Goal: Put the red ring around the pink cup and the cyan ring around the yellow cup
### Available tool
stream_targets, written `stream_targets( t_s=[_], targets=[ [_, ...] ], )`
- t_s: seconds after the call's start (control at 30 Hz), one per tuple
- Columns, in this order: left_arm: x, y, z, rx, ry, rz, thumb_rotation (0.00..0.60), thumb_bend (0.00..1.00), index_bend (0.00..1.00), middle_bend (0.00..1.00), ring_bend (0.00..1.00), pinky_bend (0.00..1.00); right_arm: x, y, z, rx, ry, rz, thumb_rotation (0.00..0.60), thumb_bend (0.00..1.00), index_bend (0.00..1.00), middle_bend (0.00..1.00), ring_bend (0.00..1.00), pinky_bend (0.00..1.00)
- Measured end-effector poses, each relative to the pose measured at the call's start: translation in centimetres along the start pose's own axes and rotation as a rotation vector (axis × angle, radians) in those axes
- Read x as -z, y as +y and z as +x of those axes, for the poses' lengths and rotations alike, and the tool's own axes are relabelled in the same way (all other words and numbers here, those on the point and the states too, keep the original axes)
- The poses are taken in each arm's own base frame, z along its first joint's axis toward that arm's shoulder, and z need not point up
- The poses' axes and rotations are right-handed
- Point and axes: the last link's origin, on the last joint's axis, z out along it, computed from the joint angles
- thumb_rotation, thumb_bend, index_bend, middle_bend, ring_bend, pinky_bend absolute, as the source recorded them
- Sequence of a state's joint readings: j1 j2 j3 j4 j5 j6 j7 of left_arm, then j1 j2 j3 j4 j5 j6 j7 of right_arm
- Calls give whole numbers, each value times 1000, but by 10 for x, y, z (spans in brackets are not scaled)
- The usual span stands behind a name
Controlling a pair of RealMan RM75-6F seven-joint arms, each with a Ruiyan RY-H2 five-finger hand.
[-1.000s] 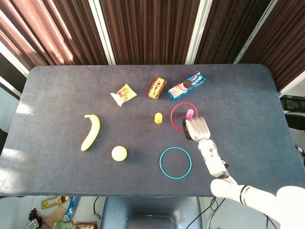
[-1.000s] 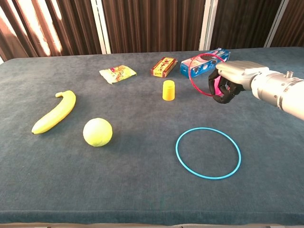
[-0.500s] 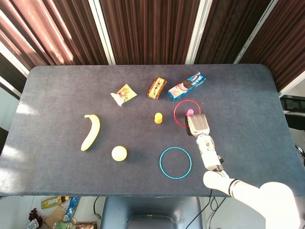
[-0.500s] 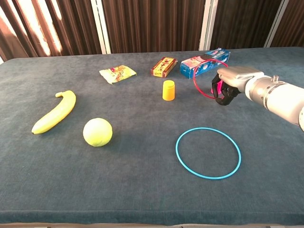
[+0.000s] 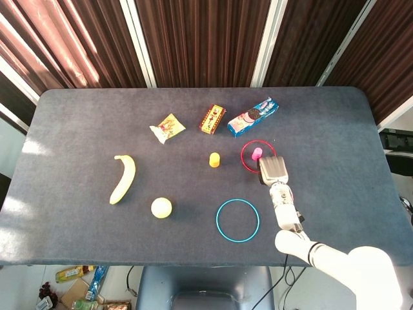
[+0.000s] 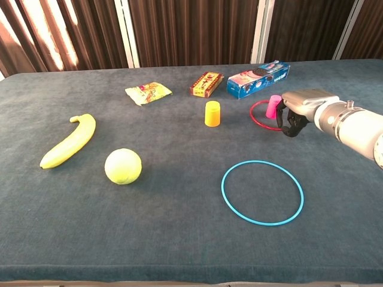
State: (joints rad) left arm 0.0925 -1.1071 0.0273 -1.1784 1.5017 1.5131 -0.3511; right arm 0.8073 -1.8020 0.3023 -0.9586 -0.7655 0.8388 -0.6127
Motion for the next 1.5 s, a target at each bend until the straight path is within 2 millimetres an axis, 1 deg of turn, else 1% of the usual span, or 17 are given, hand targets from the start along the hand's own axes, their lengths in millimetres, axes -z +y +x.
stream_targets(
  t_s=[0.17,0.27,0.37,0.43,0.47,0.57,0.67,0.73,0.8,0.9,0.93,1.03,1.2,1.33,1.5],
  targets=[
    [0,1,0,-1,-1,-3,600,416,58,0,0,150,2,1,4,-1,8,3,600,477,558,926,1000,1000],
    [0,1,0,-2,-2,-2,600,416,58,0,0,150,6,0,7,-3,19,15,600,468,550,926,1000,1000],
    [0,1,-1,-2,-3,-1,600,416,58,0,0,151,15,-4,11,-10,40,52,600,468,555,926,1000,1000],
    [0,1,-1,-2,-4,0,600,415,58,0,0,150,26,-8,13,-15,59,98,600,467,576,926,1000,1000],
    [-1,1,-1,-3,-4,0,600,415,58,0,0,150,32,-11,14,-16,66,123,600,468,586,926,1000,1000],
    [-1,1,-1,-2,-5,-2,600,414,58,0,0,150,58,-17,15,-14,79,221,600,468,608,926,1000,1000],
    [-1,1,-2,-3,-7,-5,600,414,58,0,0,151,92,-18,12,-6,65,320,600,467,613,926,1000,1000],
    [0,2,-2,-3,-6,-6,600,414,58,0,0,151,119,-13,7,9,48,371,600,467,613,926,1000,1000],
    [0,2,-2,-5,-5,-7,600,414,58,0,0,151,142,-1,2,32,38,389,600,467,613,926,1000,1000],
    [0,2,-2,-6,-6,-8,600,414,58,0,0,151,163,9,-4,46,27,392,600,467,613,926,1000,1000],
    [0,2,-2,-6,-6,-8,600,414,59,0,0,151,168,11,-5,49,18,395,600,467,614,926,1000,1000],
    [0,3,-2,-5,-6,-11,600,414,60,0,0,151,178,16,-10,60,-18,407,600,467,614,926,1000,1000],
    [0,4,-2,-5,-5,-14,600,414,65,0,0,151,190,16,-20,77,-81,447,600,467,613,926,1000,1000],
    [0,3,-1,-5,-2,-12,600,414,65,0,0,151,191,14,-25,72,-105,462,600,467,614,926,1000,1000],
    [0,3,-1,-3,-3,-10,600,414,65,0,0,151,187,9,-32,65,-116,476,600,467,616,926,1000,1000]
  ],
)
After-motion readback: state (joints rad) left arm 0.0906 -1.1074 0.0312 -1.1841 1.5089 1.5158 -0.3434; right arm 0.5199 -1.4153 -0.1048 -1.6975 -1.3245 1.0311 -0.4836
